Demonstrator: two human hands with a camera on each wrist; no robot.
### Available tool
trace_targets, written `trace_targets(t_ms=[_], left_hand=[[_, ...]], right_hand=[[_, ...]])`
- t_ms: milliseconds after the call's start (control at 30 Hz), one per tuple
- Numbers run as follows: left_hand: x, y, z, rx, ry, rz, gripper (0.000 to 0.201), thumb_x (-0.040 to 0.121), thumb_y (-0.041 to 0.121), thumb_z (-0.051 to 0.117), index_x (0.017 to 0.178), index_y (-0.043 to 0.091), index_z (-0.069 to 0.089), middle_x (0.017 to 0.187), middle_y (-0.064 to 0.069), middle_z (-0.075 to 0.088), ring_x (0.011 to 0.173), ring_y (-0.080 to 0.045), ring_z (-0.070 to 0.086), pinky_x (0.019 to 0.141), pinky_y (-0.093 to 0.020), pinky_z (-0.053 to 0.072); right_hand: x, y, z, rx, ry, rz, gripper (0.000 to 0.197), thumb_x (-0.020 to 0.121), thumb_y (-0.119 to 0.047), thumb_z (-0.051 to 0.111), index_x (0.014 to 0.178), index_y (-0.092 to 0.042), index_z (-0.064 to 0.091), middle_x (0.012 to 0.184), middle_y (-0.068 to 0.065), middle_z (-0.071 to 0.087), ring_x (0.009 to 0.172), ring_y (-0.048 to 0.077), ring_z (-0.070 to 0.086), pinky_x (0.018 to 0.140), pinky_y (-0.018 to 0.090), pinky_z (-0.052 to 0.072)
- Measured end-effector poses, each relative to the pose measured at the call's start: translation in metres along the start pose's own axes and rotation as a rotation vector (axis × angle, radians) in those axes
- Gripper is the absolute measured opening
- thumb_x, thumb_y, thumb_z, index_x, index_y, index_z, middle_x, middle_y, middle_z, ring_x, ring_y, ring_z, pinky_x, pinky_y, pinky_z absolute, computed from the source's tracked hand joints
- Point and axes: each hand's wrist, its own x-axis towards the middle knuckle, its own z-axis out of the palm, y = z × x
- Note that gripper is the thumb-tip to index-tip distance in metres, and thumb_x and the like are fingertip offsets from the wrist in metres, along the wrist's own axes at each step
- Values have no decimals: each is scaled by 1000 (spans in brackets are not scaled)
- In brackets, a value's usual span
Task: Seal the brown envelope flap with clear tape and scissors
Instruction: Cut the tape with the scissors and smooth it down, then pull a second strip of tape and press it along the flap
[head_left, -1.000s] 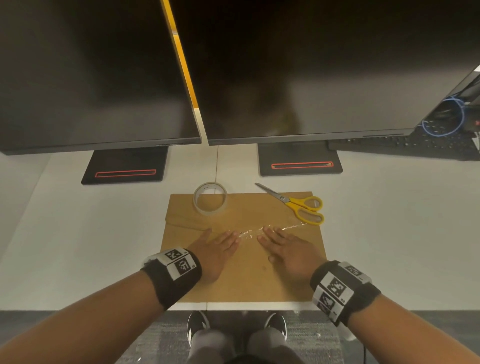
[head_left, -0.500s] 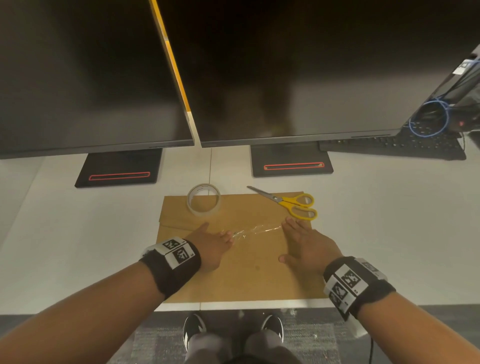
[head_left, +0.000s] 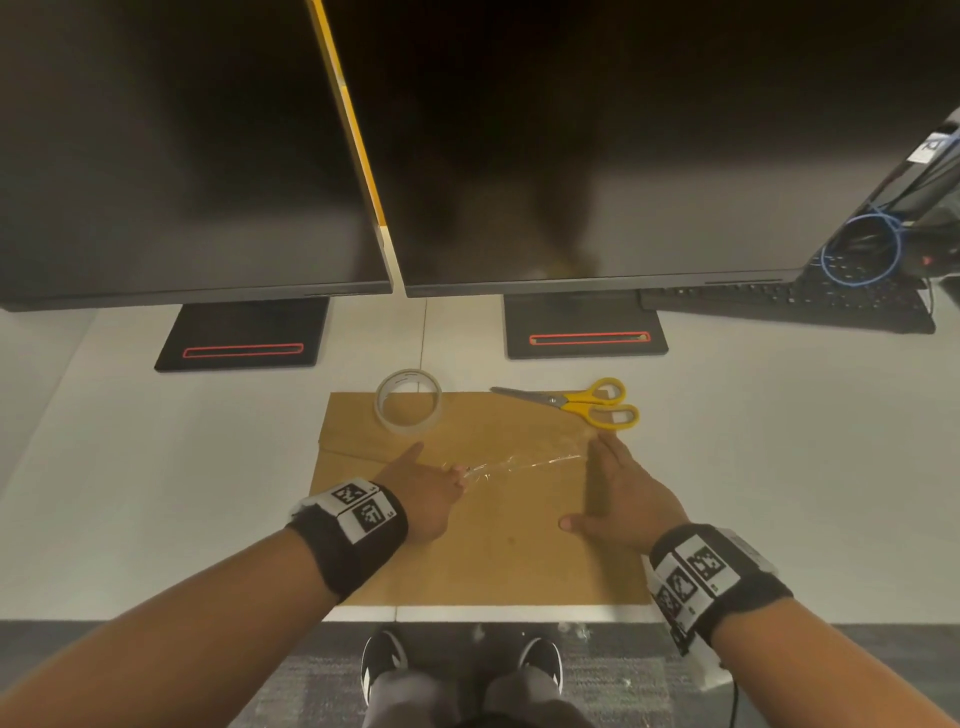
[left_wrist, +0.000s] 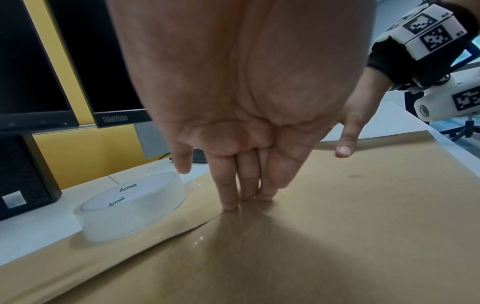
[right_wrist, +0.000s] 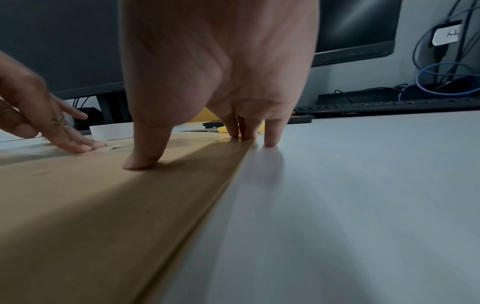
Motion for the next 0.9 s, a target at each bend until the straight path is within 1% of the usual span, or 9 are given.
trace_targets(t_ms=[200, 367, 433, 500, 567, 600, 667, 733, 900], left_hand=[[2, -1, 9, 2, 41, 1, 60, 93, 11, 35, 151, 13, 19, 161, -6, 8, 142, -20, 27, 117, -51, -4], [1, -4, 16, -23, 82, 23, 62, 94, 11, 37, 152, 14, 14, 161, -4, 3, 146, -17, 15, 117, -52, -4], [1, -8, 20, -53, 102, 48, 61, 95, 11, 37, 152, 15, 14, 161, -3, 3, 146, -16, 15, 117, -52, -4], [0, -17, 23, -194, 149, 70, 57, 96, 11, 35, 150, 19, 22, 160, 0, 14, 144, -15, 22, 118, -49, -5], [-2, -29, 22, -417, 297, 51, 48, 96, 16, 37, 144, 24, 37, 152, 5, 36, 137, -16, 36, 119, -44, 2], [-2, -35, 21, -487, 418, 23, 44, 95, 18, 41, 138, 25, 45, 144, 6, 45, 131, -17, 43, 118, -41, 13], [3, -49, 20, -547, 671, -74, 37, 90, 19, 49, 127, 24, 54, 128, 5, 56, 117, -19, 53, 104, -36, 37], [9, -62, 20, -537, 759, -189, 38, 87, 22, 53, 125, 23, 53, 123, 3, 57, 111, -21, 55, 96, -36, 42], [20, -80, 23, -446, 556, -317, 40, 91, 30, 50, 130, 25, 48, 134, 2, 49, 127, -21, 42, 116, -48, 15]], right_hand=[[5, -1, -1, 30, 7, 9, 121, 53, -69, 72, 148, -23, 13, 158, -12, 4, 133, 17, 42, 98, 40, 46], [2, -2, 0, 99, 22, 23, 118, 58, -58, 77, 150, -20, 12, 158, -13, 1, 136, 18, 38, 106, 36, 40], [2, -4, -1, 102, 31, 48, 107, 64, -52, 76, 148, -17, 19, 157, -8, 8, 134, 20, 40, 106, 36, 39], [4, -8, -4, 56, 77, 59, 81, 73, -43, 70, 141, -16, 36, 151, -2, 24, 127, 24, 47, 102, 36, 42], [6, -18, -8, -1, 173, 28, 48, 81, -32, 62, 126, -16, 54, 134, 4, 43, 116, 27, 54, 95, 36, 46], [8, -26, -9, -4, 218, 9, 36, 84, -28, 59, 119, -17, 60, 126, 5, 49, 113, 27, 55, 92, 36, 47], [11, -46, -11, 28, 265, -33, 28, 88, -27, 57, 113, -19, 64, 119, 3, 55, 110, 26, 56, 90, 36, 48], [16, -67, -11, 47, 280, -83, 28, 87, -28, 59, 113, -21, 64, 117, 0, 59, 107, 24, 58, 90, 34, 47], [34, -112, -12, 55, 193, -139, 34, 88, -28, 57, 122, -24, 58, 123, -2, 60, 111, 19, 57, 94, 30, 44]])
